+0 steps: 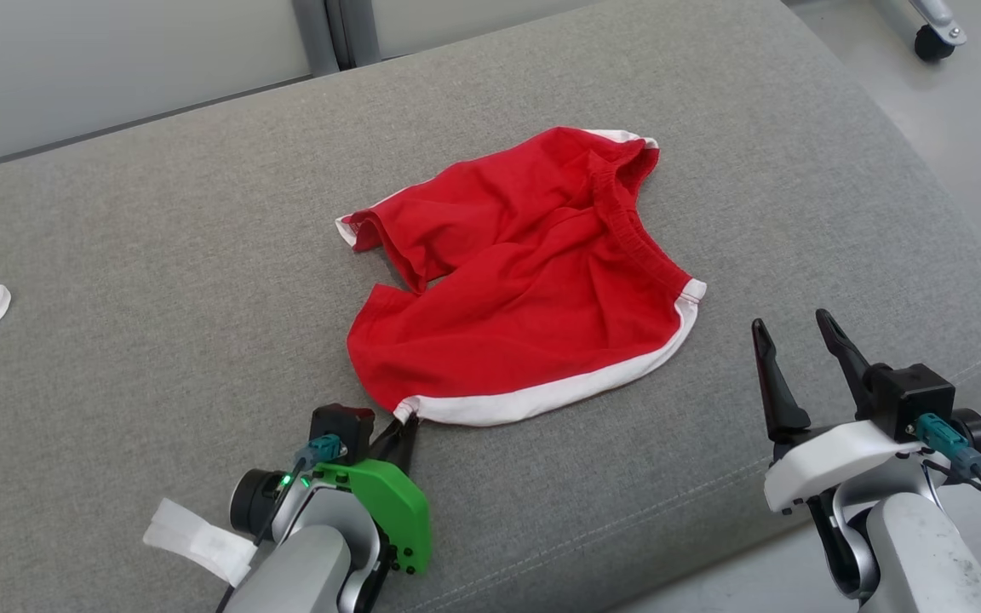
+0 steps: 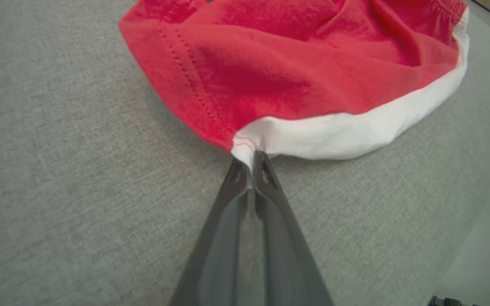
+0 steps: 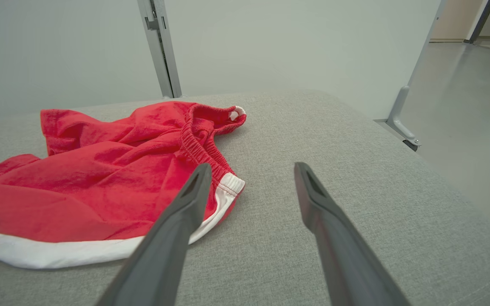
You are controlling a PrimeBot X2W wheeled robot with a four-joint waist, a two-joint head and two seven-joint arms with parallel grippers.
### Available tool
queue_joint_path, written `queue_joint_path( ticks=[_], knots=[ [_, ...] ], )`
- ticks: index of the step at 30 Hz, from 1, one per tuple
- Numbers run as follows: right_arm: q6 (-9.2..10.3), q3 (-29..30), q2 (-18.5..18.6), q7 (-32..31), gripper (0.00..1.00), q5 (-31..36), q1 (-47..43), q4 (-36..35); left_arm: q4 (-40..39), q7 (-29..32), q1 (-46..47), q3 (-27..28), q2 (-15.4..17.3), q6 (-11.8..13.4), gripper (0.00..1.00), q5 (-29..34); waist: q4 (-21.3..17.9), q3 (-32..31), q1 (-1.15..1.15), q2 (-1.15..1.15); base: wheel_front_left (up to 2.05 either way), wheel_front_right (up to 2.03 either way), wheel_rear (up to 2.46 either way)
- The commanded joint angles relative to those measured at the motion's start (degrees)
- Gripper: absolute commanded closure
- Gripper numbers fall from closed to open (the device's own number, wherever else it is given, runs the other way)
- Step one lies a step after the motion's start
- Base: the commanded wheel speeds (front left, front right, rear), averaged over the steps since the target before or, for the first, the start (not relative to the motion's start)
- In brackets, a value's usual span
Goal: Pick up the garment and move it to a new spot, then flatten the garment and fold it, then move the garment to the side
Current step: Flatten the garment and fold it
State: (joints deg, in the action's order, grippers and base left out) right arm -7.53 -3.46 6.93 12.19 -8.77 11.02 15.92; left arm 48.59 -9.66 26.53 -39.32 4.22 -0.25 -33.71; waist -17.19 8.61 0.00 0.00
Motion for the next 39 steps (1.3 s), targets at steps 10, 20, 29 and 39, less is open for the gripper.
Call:
queue_joint_path(
  ticks=[10, 20, 29, 39],
  knots=[
    [0.08, 1.0, 1.53, -0.52, 0.0, 0.53, 1.09, 0.99, 0.52, -3.8, 1.0, 0.18, 1.06, 0.44, 1.0, 0.59, 3.43, -0.46, 0.0, 0.0, 0.0, 0.0, 0.0],
    [0.08, -1.68, 4.97, -3.0, 0.0, 2.19, 2.35, 5.2, -4.64, -5.17, -2.37, 1.88, 4.05, 2.74, 1.0, 0.47, 8.47, -1.58, 0.0, 0.0, 0.0, 0.0, 0.0],
    [0.09, -12.35, 10.2, -6.17, 0.0, 0.43, 7.87, 14.07, -8.69, -4.06, -4.29, 0.85, 4.22, 3.84, 1.0, 0.65, 11.46, -2.02, 0.0, 0.0, 0.0, 0.0, 0.0],
    [0.09, -25.56, 14.24, -9.76, 0.0, -5.95, 15.09, 24.6, -10.97, -2.88, -5.02, -0.64, 3.87, 4.33, 1.0, 0.86, 13.56, -2.18, 0.0, 0.0, 0.0, 0.0, 0.0]
  ],
)
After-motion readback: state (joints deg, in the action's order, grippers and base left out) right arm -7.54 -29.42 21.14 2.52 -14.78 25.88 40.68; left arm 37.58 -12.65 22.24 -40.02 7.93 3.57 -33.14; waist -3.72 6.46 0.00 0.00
